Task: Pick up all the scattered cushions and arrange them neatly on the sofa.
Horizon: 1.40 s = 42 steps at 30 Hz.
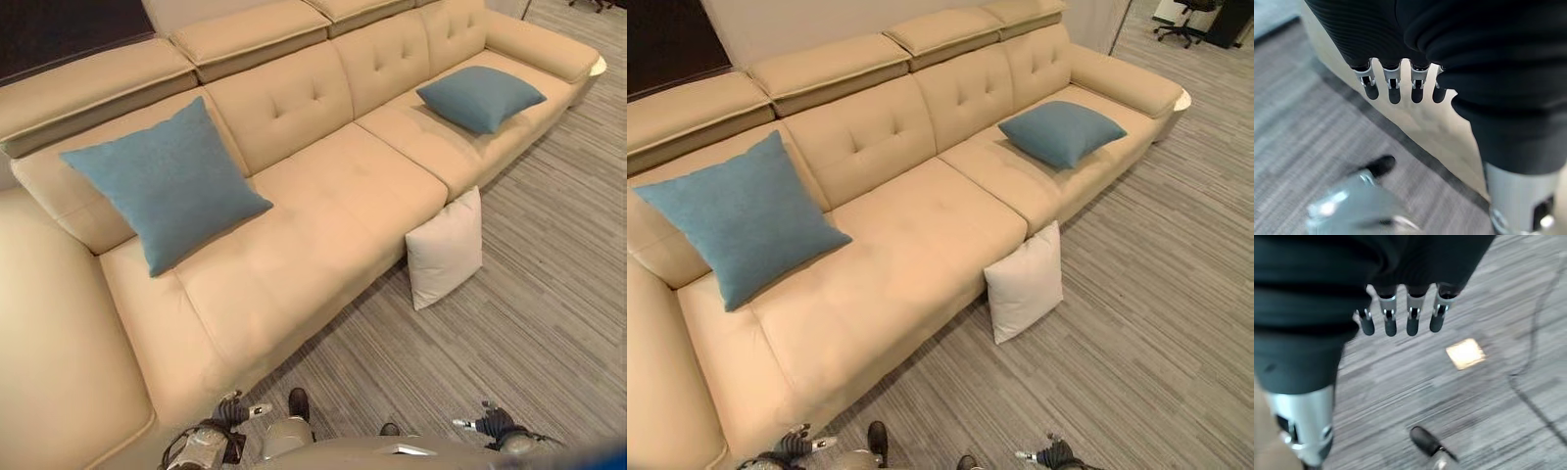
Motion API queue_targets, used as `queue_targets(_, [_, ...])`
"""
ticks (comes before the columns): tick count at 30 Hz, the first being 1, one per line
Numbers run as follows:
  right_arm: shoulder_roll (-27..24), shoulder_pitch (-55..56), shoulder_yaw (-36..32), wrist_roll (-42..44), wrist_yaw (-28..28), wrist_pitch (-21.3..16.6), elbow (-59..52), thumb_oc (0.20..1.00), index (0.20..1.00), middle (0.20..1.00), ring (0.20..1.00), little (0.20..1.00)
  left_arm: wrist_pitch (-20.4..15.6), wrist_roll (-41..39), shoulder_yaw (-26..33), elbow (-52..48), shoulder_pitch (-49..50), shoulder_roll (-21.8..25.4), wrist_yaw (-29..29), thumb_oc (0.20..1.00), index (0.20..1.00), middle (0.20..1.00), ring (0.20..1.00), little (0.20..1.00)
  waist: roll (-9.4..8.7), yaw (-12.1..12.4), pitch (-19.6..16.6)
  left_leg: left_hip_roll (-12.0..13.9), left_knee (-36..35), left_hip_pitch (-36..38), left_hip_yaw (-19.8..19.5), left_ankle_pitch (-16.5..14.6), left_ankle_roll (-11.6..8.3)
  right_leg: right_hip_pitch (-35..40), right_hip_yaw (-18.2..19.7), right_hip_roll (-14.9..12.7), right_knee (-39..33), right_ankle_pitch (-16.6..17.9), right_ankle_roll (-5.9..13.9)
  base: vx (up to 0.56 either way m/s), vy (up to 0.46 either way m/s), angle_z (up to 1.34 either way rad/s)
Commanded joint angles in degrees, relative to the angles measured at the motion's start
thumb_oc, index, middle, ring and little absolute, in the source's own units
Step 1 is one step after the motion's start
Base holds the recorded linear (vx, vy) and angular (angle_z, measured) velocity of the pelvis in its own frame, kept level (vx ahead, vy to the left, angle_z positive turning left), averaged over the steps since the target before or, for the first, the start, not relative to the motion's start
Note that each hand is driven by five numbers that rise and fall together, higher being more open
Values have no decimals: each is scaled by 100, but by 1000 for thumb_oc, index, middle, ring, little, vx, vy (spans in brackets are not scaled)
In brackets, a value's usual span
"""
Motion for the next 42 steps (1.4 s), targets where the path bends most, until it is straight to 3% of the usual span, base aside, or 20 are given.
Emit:
queue_targets(1, [-90, -382, 16, 84, -158, -43, -5, 1000, 1000, 1000, 1000, 1000, -99, 126, -66, -131, -388, 68, -4, 1000, 1000, 1000, 1000, 1000, -238, 26, 398, -556, 637, 106, -225, -988, 228, -212, 303, -290, 159, 80, 386, -86, -19, -6])
queue_targets(3, [-102, -386, 17, 129, -165, -66, 5, 1000, 1000, 1000, 1000, 1000, -128, 88, -177, -185, -439, 4, -18, 1000, 1000, 1000, 1000, 1000, -258, 54, 458, -671, 779, 31, -626, -1028, 167, -231, 424, -272, 125, 136, 371, -99, 12, -30])
queue_targets(6, [-121, -413, 8, 160, -184, -91, 12, 1000, 1000, 1000, 1000, 1000, -122, 7, -231, -157, -484, -112, 34, 1000, 1000, 1000, 1000, 1000, -301, 142, 470, -998, 884, -4, -1579, -1196, 164, -359, 773, -254, 106, 297, 376, -95, 48, -59])
queue_targets(8, [-138, -441, -12, 170, -184, -83, -11, 1000, 1000, 1000, 1000, 1000, -106, -12, -217, -44, -503, -184, 52, 1000, 1000, 1000, 1000, 1000, -252, 101, 389, -1100, 774, 107, -1821, -1322, 270, -481, 1066, -226, 117, 352, 431, -38, 125, -120])
queue_targets(9, [-140, -440, -12, 170, -184, -82, -13, 1000, 1000, 1000, 1000, 1000, -107, -12, -217, -43, -504, -186, 52, 1000, 1000, 1000, 1000, 1000, -251, 110, 391, -1097, 768, 114, -1813, -1322, 271, -480, 1075, -224, 118, 352, 431, -81, 284, -99])
queue_targets(10, [-128, -523, -28, 220, -196, -57, -60, 1000, 1000, 1000, 1000, 1000, -91, 18, -214, 38, -542, -186, 60, 1000, 1000, 1000, 1000, 1000, -248, 34, 404, -1109, 636, 174, -1680, -1307, 343, -753, 1336, -268, 242, 499, 513, -140, 290, -55])
queue_targets(12, [-47, -505, 21, 157, -190, -11, -78, 1000, 1000, 1000, 1000, 1000, -103, 0, -135, 16, -489, -108, 80, 1000, 1000, 1000, 1000, 1000, -301, 65, 464, -1094, 389, 244, -1334, -1219, 437, -1116, 1483, -327, 417, 664, 691, -244, 321, -188])
queue_targets(13, [4, -527, 19, 107, -173, 40, -27, 1000, 1000, 1000, 1000, 1000, -77, 91, -70, 111, -482, -2, 118, 1000, 1000, 1000, 1000, 1000, -307, 137, 605, -1016, 234, 298, -1057, -1117, 498, -1347, 1097, -415, 747, 704, 764, -293, 199, -287])
queue_targets(14, [9, -491, 12, 60, -165, 30, 28, 1000, 1000, 1000, 1000, 1000, -53, 160, -14, 188, -465, 19, 124, 1000, 1000, 1000, 1000, 1000, -256, 259, 602, -932, 155, 302, -857, -1068, 491, -1242, 221, -673, 885, 563, 682, -223, 113, -268])
queue_targets(16, [9, -474, 6, 56, -163, 30, 35, 1000, 1000, 1000, 1000, 1000, -47, 170, 5, 187, -440, 37, 125, 1000, 1000, 1000, 1000, 1000, -244, 261, 598, -914, 111, 340, -816, -1029, 503, -1196, 32, -695, 1017, 482, 640, -65, 20, -94])
queue_targets(19, [-33, -469, 2, 34, -190, 25, 70, 1000, 1000, 1000, 1000, 1000, -51, 169, 77, 211, -383, 68, 118, 1000, 1000, 1000, 1000, 1000, -237, 399, 514, -838, 64, 370, -449, -956, 487, -767, -396, -695, 987, 247, 607, -77, -46, -60])
queue_targets(22, [-39, -510, 49, 60, -237, 9, -10, 1000, 1000, 1000, 1000, 1000, -62, 134, 53, 152, -383, 14, 117, 1000, 1000, 1000, 1000, 1000, -233, 448, 464, -801, 76, 369, -367, -948, 440, -677, -165, -546, 655, 278, 568, 13, -165, -27])
queue_targets(26, [-75, -478, 30, 147, -266, -23, -62, 1000, 1000, 1000, 1000, 1000, -64, 108, -45, 120, -383, -116, 90, 1000, 1000, 1000, 1000, 1000, -154, 314, 433, -682, 156, 496, -391, -1003, 341, -491, -19, -368, 336, 259, 462, 78, -148, -24])
queue_targets(29, [-85, -335, -99, 314, -323, -67, 24, 1000, 1000, 1000, 1000, 1000, -49, 72, -234, 9, -494, -232, 81, 1000, 1000, 1000, 1000, 1000, -230, 180, 611, -383, 1491, 43, -266, -1137, 87, -257, -97, -318, 242, 103, 285, 63, -250, 17])
queue_targets(30, [-89, -313, -94, 336, -341, -51, 81, 1000, 1000, 1000, 1000, 1000, -64, 25, -292, -26, -506, -251, 104, 1000, 1000, 1000, 1000, 1000, -256, 221, 645, -467, 1706, -177, -422, -1116, 125, -220, -59, -286, 261, 66, 236, 163, -174, 18])
queue_targets(33, [-125, -274, -78, 305, -367, -36, 143, 1000, 1000, 1000, 1000, 1000, -57, 55, -349, -26, -515, -268, 118, 1000, 1000, 1000, 1000, 1000, -320, 299, 614, -655, 1393, -557, -516, -981, 179, -38, 44, -173, 133, -13, 253, 257, -110, -30])
queue_targets(35, [-127, -309, -40, 316, -406, -13, 153, 1000, 1000, 1000, 1000, 1000, -49, 105, -380, -11, -535, -257, 106, 1000, 1000, 1000, 1000, 1000, -284, 437, 620, -742, 805, -810, -493, -511, 160, 137, 183, 40, 49, -111, 271, 289, -52, -29])
queue_targets(37, [-96, -301, 1, 310, -420, 9, 129, 1000, 1000, 1000, 1000, 1000, -61, 98, -346, -20, -512, -233, 113, 1000, 1000, 1000, 1000, 1000, -284, 609, 575, -822, 580, -964, -483, -337, 138, 352, 403, 193, 35, -276, 256, 343, -13, -29])
queue_targets(40, [-64, -253, 77, 137, -376, 33, 68, 1000, 1000, 1000, 1000, 1000, -21, 128, -235, -10, -359, -191, 116, 1000, 1000, 1000, 1000, 1000, -348, 689, 384, -890, 479, -744, -544, -441, 308, 466, 606, 178, 309, -528, 237, 372, 67, -77])
queue_targets(42, [-46, -284, 106, 48, -332, 50, 46, 1000, 1000, 1000, 1000, 1000, -27, 120, -208, -47, -312, -156, 105, 1000, 1000, 1000, 1000, 1000, -419, 782, 301, -963, 567, -609, -464, -634, 456, 397, 665, 53, 813, -574, 373, 360, 153, -74])
